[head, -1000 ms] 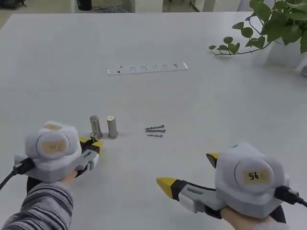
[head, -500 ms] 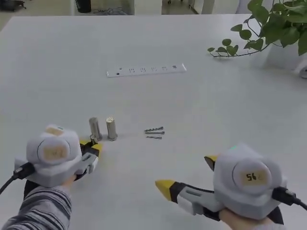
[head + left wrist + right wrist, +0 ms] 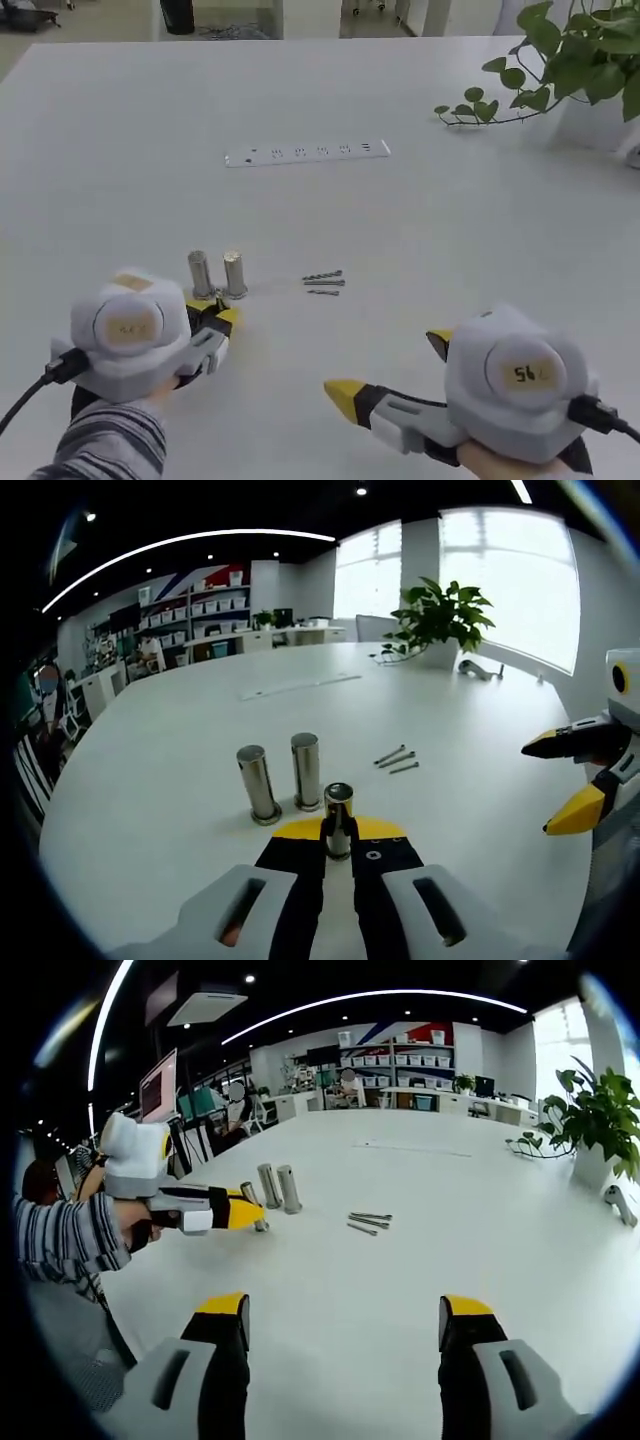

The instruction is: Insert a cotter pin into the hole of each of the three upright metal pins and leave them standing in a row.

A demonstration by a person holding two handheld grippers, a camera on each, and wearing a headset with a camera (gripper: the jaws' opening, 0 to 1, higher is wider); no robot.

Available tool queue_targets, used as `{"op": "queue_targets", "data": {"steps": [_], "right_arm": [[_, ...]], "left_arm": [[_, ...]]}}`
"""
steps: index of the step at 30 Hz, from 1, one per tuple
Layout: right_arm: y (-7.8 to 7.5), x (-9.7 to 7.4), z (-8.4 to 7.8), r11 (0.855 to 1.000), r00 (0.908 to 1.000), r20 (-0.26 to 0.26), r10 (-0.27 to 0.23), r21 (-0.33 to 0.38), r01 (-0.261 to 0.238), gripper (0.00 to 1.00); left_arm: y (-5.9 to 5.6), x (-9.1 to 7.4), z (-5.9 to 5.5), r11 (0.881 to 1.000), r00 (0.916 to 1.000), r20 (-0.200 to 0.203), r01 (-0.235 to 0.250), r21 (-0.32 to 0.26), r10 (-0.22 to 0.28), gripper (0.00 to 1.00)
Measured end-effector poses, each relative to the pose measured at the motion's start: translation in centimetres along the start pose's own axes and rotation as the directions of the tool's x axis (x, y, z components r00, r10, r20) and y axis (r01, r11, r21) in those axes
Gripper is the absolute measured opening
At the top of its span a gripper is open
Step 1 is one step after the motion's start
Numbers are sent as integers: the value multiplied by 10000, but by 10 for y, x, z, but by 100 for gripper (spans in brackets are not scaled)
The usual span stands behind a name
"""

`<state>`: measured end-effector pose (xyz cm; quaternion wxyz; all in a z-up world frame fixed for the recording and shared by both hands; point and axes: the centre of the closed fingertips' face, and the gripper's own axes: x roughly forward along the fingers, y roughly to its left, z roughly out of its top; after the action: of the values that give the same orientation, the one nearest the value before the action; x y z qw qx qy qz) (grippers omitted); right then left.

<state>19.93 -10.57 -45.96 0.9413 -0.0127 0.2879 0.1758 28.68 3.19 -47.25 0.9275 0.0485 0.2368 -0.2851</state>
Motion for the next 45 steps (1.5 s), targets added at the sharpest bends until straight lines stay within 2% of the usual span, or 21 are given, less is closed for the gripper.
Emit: {"op": "queue_targets", "data": {"steps": [8,14,17,29,39,45], "right_arm": [[-2,-1,-1,10000,10000,-20,-38,73,38,75],[-2,-1,-1,9999,10000,-21,-51,134,51,74],[-3,-2,-2,9998,10000,-48,-87,163,87,74],[-4,-2,-5,9998,9997,-197,-139,169,142,73],[-6,-2,-6,9995,9993,-290,-215,217,221,72],[-6,-2,-6,9995,9992,-322,-222,206,229,72]], "left_arm": [[-22,1,-3,9988,9989,-89,463,177,-461,5],[-28,2,-8,9978,9977,-249,634,200,-629,5],[-29,2,-12,9974,9972,-354,669,255,-659,5],[-30,4,-11,9970,9973,-322,675,392,-663,5],[-30,6,-10,9975,9970,-422,664,225,-654,6],[-31,4,-8,9976,9974,-345,636,260,-627,13]]}}
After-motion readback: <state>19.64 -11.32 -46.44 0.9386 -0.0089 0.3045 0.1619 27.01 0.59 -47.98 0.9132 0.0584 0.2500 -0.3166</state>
